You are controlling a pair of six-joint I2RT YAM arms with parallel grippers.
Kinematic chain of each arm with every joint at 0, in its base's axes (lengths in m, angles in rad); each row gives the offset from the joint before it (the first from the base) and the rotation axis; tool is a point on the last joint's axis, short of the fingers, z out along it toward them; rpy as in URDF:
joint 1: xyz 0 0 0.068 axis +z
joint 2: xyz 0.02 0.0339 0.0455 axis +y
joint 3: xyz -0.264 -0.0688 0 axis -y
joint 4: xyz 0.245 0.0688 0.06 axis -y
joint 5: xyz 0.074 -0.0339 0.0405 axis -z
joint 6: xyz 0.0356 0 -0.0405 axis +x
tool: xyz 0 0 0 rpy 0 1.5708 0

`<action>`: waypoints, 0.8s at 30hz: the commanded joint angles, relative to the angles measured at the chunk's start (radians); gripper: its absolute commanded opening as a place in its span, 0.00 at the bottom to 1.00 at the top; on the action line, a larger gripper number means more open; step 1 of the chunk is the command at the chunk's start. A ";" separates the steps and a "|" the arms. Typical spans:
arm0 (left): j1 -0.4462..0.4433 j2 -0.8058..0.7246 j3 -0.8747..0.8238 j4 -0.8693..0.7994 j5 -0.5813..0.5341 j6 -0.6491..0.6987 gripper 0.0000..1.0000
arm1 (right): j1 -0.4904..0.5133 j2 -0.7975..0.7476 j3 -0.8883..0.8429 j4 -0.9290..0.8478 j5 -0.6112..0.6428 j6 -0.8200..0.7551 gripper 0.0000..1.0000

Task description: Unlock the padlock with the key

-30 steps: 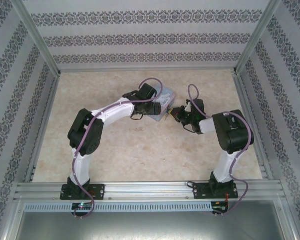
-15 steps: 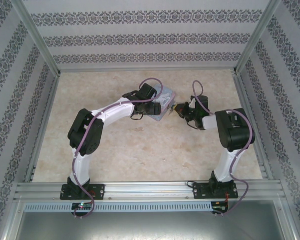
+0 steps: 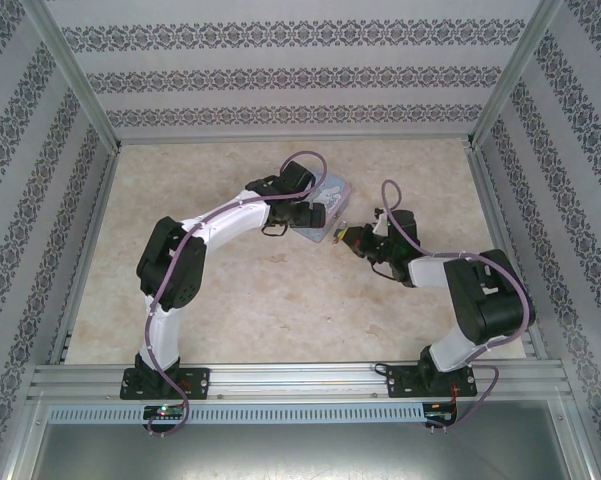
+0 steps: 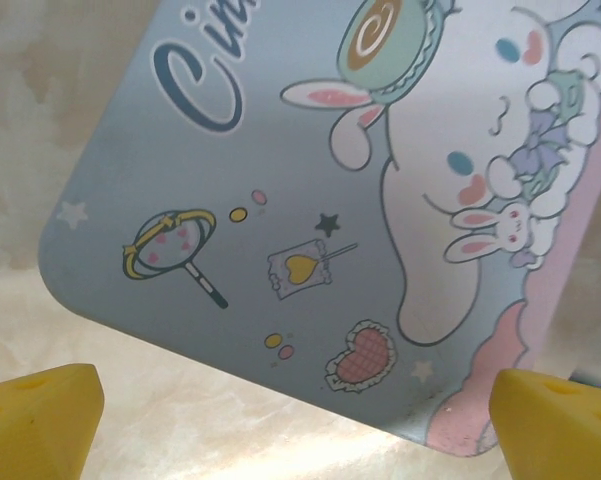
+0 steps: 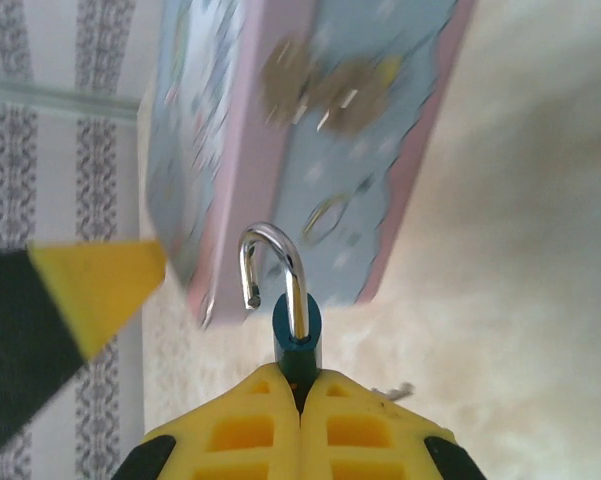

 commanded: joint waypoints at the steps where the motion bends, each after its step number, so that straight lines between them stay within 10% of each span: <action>1: 0.017 -0.050 0.034 -0.039 0.014 0.009 1.00 | 0.081 -0.047 -0.020 -0.024 0.012 -0.001 0.00; 13: 0.102 -0.208 -0.091 -0.006 0.009 -0.003 1.00 | 0.454 0.168 0.145 0.039 0.095 0.096 0.00; 20: 0.144 -0.287 -0.189 0.014 0.010 -0.002 1.00 | 0.491 0.282 0.204 0.063 0.093 0.128 0.00; 24: 0.157 -0.313 -0.228 0.030 0.015 -0.005 1.00 | 0.463 0.280 0.177 0.055 0.094 0.121 0.20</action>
